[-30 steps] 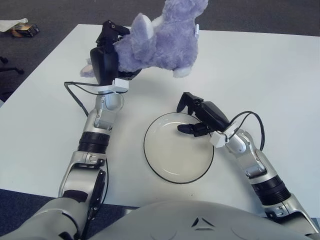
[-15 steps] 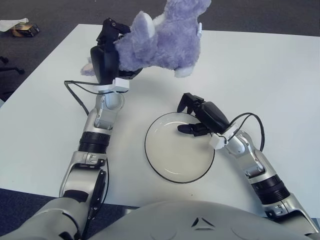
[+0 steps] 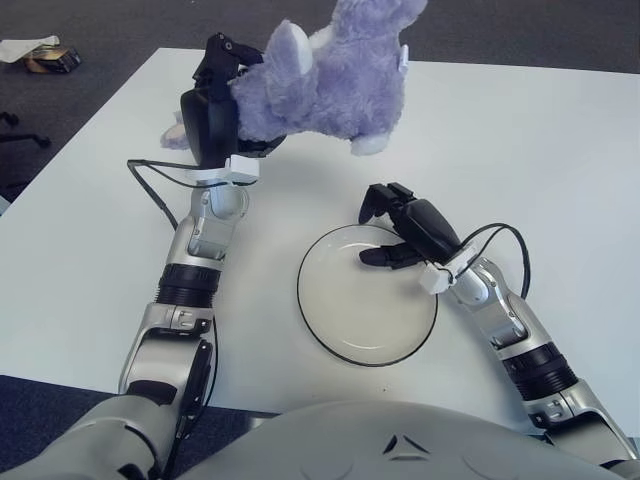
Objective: Put the doll into the plate.
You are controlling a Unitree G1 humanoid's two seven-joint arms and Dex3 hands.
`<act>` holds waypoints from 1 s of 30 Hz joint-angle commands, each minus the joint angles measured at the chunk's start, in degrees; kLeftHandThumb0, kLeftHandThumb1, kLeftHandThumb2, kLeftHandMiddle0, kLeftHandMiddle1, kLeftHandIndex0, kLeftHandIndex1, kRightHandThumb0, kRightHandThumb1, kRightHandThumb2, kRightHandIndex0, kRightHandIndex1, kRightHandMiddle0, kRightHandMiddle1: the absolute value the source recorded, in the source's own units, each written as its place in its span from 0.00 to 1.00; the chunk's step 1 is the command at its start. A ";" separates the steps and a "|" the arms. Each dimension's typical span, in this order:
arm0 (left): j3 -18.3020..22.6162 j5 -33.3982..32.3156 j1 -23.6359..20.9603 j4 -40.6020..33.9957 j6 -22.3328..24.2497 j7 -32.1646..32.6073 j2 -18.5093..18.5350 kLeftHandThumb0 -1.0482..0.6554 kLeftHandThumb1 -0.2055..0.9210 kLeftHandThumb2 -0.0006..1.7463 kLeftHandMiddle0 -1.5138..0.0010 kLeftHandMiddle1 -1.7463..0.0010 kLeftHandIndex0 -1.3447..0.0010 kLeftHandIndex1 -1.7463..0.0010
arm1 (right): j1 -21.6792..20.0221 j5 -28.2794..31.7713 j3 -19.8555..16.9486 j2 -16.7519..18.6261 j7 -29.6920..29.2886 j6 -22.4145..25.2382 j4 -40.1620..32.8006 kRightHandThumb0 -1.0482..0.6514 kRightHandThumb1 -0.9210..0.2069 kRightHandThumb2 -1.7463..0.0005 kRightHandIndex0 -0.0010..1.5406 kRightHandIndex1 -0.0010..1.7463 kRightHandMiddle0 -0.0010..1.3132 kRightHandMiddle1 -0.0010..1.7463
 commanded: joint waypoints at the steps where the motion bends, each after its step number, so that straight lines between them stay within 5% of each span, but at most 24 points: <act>1: 0.48 -0.47 0.46 -0.95 -0.16 0.19 -0.04 0.61 0.12 1.00 0.41 0.02 0.49 0.00 | -0.40 -1.81 -0.41 -1.02 -0.50 0.95 2.04 0.41 0.00 0.70 0.10 0.86 0.14 1.00; 30: 1.43 -2.81 3.18 -4.39 1.10 -4.46 0.11 0.61 0.13 1.00 0.42 0.00 0.49 0.00 | -9.23 -4.72 -0.86 -2.73 -5.15 -0.12 10.52 0.41 0.00 0.70 0.15 1.00 0.15 1.00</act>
